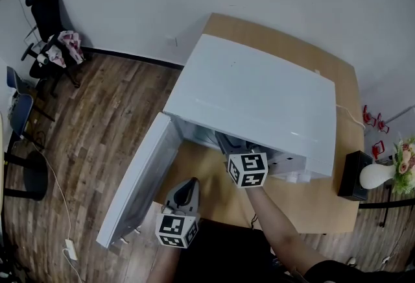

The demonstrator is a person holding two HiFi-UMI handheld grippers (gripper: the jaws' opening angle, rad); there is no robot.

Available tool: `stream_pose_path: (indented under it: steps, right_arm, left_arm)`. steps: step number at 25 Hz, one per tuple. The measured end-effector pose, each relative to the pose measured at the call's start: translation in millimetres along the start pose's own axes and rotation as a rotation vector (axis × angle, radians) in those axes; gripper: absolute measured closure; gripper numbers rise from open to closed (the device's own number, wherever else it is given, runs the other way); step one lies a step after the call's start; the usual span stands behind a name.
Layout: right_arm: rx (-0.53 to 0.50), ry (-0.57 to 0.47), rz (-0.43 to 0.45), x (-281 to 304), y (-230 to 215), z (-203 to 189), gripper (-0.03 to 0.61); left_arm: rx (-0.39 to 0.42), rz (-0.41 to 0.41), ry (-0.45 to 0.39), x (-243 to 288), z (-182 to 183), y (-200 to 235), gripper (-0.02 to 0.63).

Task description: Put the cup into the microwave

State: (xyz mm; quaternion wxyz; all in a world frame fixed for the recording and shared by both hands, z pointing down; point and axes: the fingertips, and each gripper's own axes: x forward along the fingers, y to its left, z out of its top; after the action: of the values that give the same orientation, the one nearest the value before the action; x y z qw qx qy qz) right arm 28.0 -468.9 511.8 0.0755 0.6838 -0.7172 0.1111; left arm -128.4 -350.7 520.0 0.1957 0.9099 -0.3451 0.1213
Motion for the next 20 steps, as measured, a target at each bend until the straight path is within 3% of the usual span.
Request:
stream_pose_path:
  steps: [20]
  right_arm:
    - [0.026,0.079,-0.026,0.7,-0.1,-4.8,0.227]
  left_arm:
    - [0.007,-0.038,0.013,-5.2,-7.0,-10.2,0.607]
